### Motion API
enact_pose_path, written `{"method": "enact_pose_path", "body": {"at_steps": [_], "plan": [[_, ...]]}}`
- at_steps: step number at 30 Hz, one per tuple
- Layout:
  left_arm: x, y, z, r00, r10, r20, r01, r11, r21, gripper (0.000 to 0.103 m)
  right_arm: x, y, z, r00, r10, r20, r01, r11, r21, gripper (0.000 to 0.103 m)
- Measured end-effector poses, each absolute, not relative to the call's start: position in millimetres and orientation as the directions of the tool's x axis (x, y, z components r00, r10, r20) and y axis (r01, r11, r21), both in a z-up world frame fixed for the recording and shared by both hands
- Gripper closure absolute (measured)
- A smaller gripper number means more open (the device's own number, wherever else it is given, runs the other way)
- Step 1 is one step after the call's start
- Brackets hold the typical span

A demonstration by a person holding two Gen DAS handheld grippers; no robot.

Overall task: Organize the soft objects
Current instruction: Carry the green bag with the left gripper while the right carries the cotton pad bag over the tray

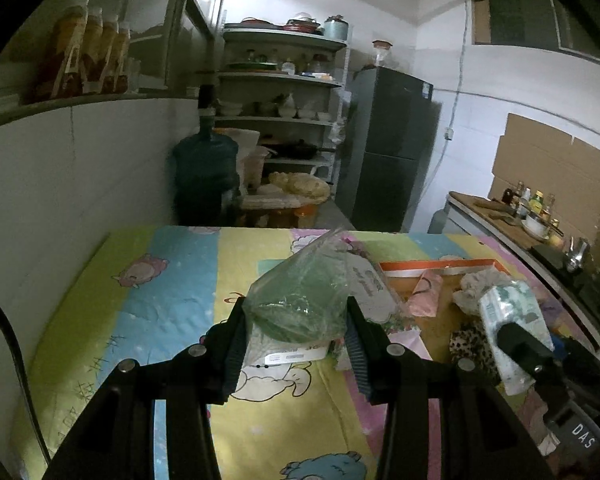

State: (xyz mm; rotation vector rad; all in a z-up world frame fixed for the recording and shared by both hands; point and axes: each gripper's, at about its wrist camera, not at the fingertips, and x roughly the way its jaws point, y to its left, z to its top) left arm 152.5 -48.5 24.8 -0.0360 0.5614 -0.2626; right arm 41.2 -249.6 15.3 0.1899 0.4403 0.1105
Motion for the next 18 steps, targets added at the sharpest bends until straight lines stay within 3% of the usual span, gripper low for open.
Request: {"method": "enact_pose_path", "body": {"at_steps": [18], "plan": [[149,-101,30,0.834,-0.225,-0.504,0.21,0.974,-0.087,0.058,33,-305,22,0.92,0.094,-0.381,-0.014,0.978,0.209,0.059]]}}
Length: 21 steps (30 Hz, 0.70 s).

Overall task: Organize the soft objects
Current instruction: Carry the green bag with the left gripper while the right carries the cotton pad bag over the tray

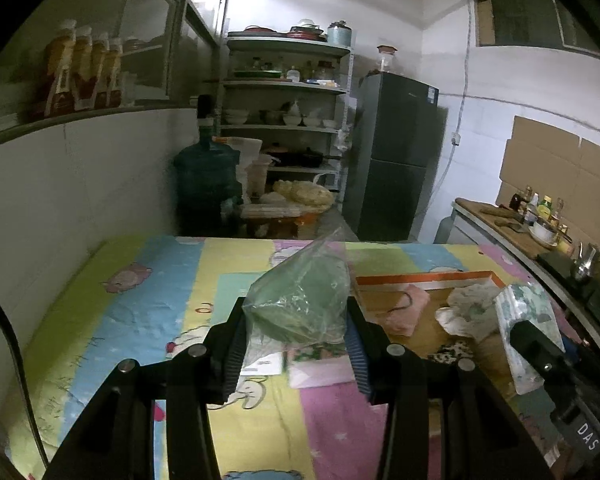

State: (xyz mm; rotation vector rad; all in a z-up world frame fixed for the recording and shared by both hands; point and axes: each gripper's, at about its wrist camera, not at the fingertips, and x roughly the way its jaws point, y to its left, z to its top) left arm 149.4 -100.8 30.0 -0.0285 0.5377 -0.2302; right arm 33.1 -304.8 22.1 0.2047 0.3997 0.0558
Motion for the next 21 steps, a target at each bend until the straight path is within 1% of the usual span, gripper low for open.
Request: {"method": "enact_pose_path", "body": {"at_steps": [12,21], "plan": [[153,-142,27,0.816,-0.264,-0.514,0.267,0.961,-0.069,0.058,27,-342,19,0.924,0.046,-0.38,0.04,0.976,0.215,0.059],[159,-164,20,0.794,-0.302,-0.528,0.299,0.95,-0.093,0.058,25,-364,13,0.92,0.013,-0.392,0.079,0.973,0.218,0.059]]}}
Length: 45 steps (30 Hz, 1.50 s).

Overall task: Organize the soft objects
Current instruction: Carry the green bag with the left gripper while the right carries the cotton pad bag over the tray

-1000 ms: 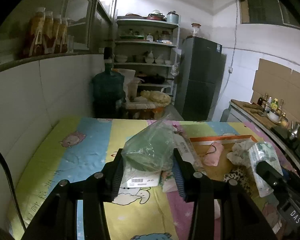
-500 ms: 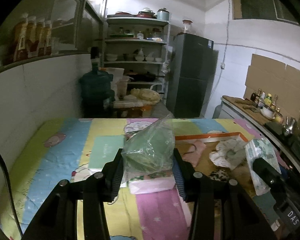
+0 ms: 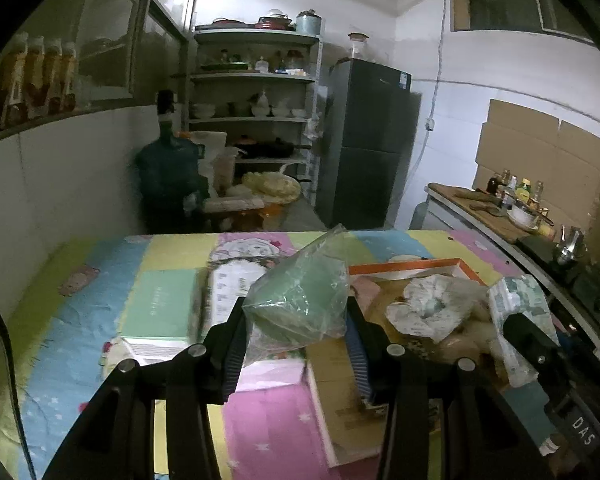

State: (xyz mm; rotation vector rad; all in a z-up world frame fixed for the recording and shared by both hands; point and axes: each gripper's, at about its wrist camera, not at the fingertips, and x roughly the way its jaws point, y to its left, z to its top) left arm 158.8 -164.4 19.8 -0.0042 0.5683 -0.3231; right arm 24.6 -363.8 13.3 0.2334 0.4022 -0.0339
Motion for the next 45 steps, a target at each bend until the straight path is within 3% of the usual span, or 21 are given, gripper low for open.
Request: {"method": "enact_pose_path", "body": {"at_steps": [16,45], "plan": [[183,-220,-11,0.71,-0.381,-0.592,0.381,0.915,-0.133,0.058,43,-391,-3,0.894,-0.02,-0.447,0.13,0.967,0.218,0.059],[215,-263,-52,0.593,-0.391,-0.704,0.405,0.901,-0.159,0.058,98,-408,-26,0.847,0.032,-0.531,0.094,0.973,0.209,0.059]]}}
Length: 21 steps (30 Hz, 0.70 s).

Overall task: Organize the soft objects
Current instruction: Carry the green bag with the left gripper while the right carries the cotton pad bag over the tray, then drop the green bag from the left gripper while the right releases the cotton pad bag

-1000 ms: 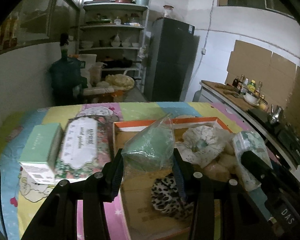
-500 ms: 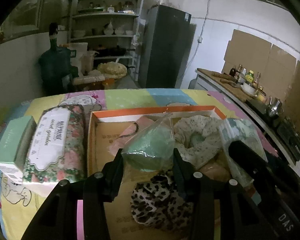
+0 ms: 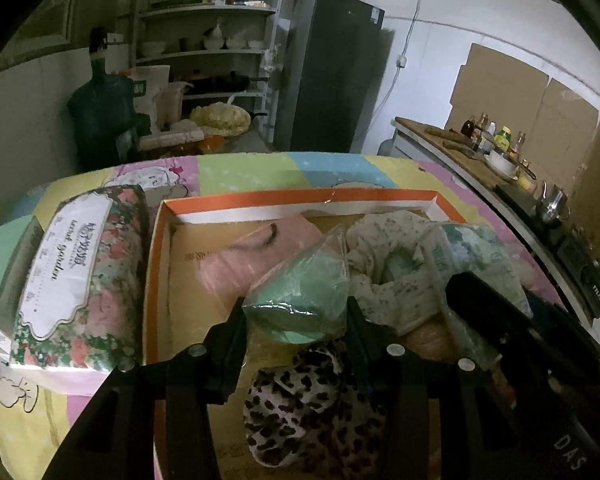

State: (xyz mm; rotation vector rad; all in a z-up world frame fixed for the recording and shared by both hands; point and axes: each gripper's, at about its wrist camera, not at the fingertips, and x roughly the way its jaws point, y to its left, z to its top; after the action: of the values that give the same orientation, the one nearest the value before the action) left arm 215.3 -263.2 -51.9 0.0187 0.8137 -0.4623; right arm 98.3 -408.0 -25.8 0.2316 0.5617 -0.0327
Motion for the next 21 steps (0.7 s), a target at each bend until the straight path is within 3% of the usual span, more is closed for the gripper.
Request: {"method": "enact_pose_path", "body": {"at_steps": [21], "plan": [[222,-268,-63,0.56,-0.406,-0.723,0.412,0.893,-0.183,0.056,102,-422,-33,0.836,0.072,-0.544,0.091,0.959,0.267,0.055]]}}
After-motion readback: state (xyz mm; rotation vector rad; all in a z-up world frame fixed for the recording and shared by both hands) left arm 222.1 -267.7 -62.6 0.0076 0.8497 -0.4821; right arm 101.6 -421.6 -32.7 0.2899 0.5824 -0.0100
